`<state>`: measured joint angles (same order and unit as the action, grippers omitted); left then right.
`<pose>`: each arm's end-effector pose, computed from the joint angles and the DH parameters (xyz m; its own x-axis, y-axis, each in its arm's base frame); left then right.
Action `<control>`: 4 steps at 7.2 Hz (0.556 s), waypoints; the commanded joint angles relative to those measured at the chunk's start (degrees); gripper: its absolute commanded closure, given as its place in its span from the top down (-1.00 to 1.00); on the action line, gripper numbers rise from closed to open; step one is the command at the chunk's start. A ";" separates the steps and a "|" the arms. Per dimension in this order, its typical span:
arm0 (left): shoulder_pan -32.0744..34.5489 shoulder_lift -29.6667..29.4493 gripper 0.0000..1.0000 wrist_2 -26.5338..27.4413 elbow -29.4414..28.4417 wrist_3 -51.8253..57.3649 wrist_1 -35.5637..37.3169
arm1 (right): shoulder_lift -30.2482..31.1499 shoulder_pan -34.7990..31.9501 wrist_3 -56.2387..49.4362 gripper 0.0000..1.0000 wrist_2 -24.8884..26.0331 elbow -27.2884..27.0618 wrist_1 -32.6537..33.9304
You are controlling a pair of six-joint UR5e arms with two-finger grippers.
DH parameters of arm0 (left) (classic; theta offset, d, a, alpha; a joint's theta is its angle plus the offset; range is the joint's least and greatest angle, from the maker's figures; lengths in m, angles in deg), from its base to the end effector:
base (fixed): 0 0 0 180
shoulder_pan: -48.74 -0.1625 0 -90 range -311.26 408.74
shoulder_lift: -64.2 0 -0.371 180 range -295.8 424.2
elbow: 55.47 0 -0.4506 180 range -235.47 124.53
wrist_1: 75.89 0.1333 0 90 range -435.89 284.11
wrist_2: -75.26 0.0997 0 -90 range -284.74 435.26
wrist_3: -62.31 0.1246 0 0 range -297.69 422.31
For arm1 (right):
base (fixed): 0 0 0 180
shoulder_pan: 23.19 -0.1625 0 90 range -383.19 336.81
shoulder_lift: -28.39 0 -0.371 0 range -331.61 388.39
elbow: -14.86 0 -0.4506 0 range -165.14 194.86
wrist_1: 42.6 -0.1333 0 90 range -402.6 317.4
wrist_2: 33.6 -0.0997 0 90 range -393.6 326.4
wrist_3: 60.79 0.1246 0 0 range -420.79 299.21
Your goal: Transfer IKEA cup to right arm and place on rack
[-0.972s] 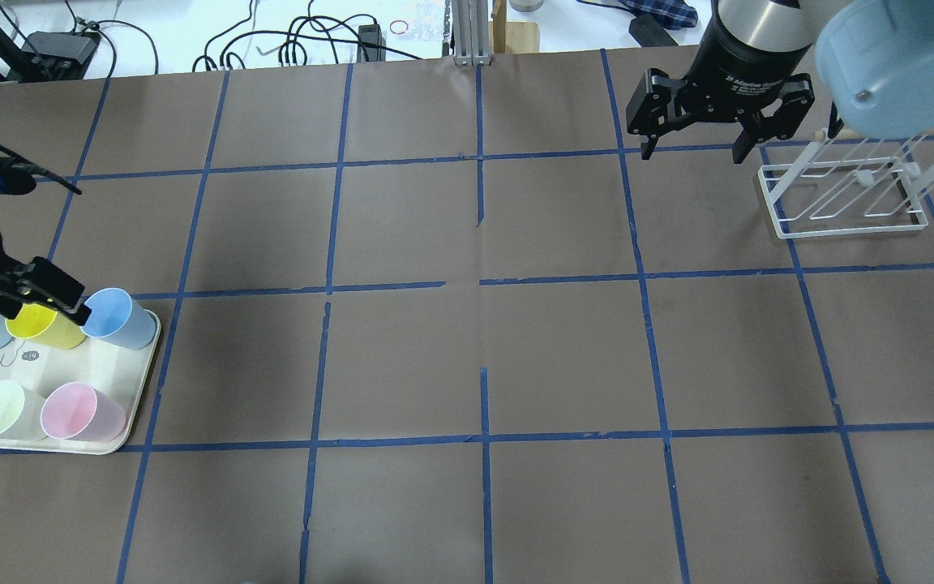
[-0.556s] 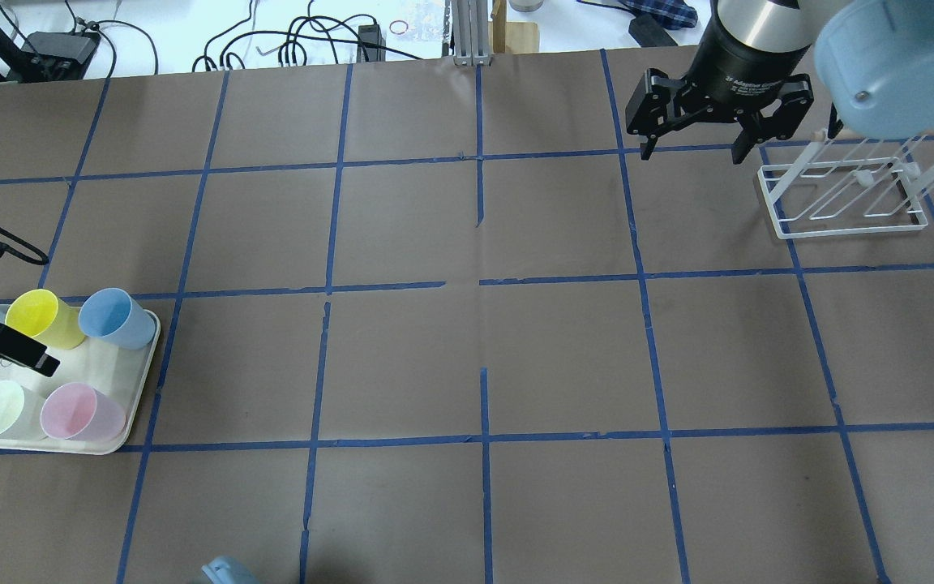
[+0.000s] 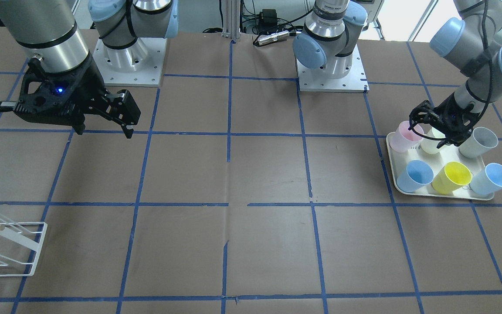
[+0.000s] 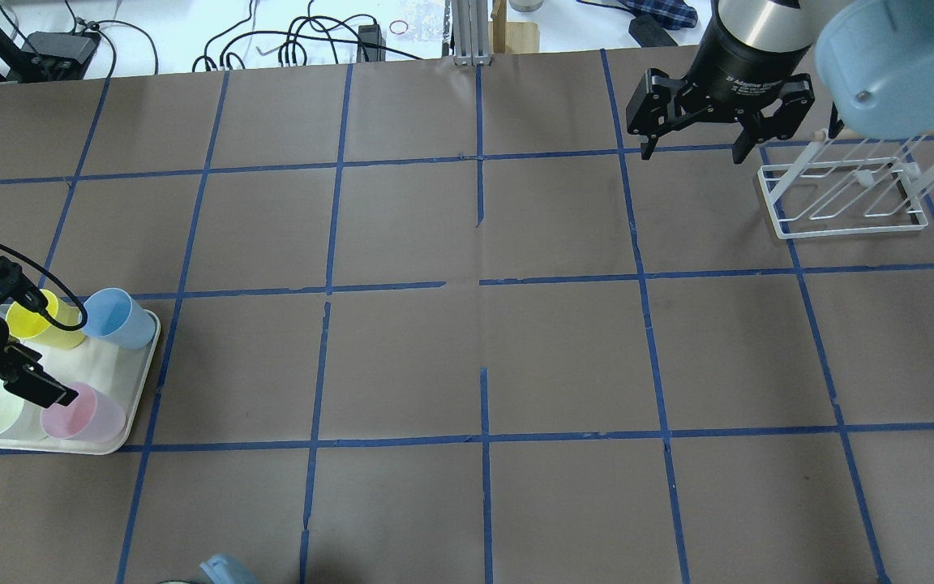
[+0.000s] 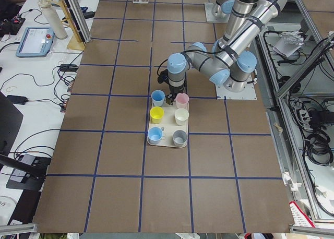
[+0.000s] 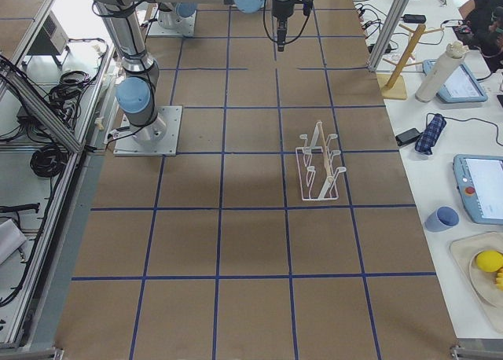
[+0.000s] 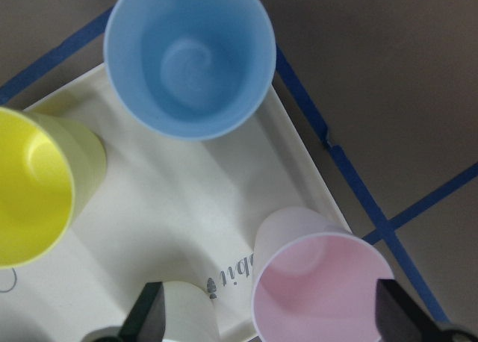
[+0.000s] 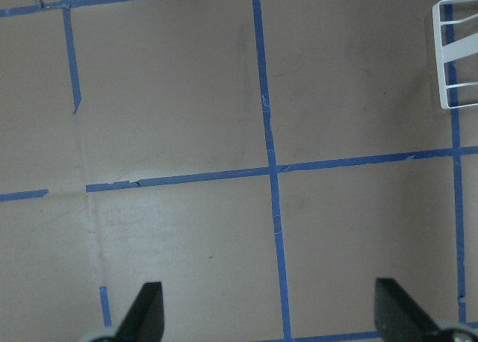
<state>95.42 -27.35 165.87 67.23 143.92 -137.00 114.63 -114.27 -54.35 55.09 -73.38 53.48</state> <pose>0.2265 -0.4326 0.1464 -0.7820 0.6166 0.0909 0.6207 0.7837 0.0241 0.1471 -0.5803 0.3998 -0.9953 0.0915 -0.0306 0.0934 0.9933 -0.0681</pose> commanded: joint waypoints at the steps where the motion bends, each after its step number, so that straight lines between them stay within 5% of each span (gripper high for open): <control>1: -0.01 -1.96 1.00 0.35 -0.62 0.14 0.12 | -0.02 -0.06 0.06 1.00 0.00 0.00 -0.10; 4: -0.01 -1.71 0.87 0.36 0.08 -0.30 0.03 | -0.03 0.03 -0.02 1.00 0.00 0.00 -0.10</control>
<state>95.41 -29.04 166.19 67.21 143.68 -136.94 114.64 -114.26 -54.34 55.09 -73.38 53.42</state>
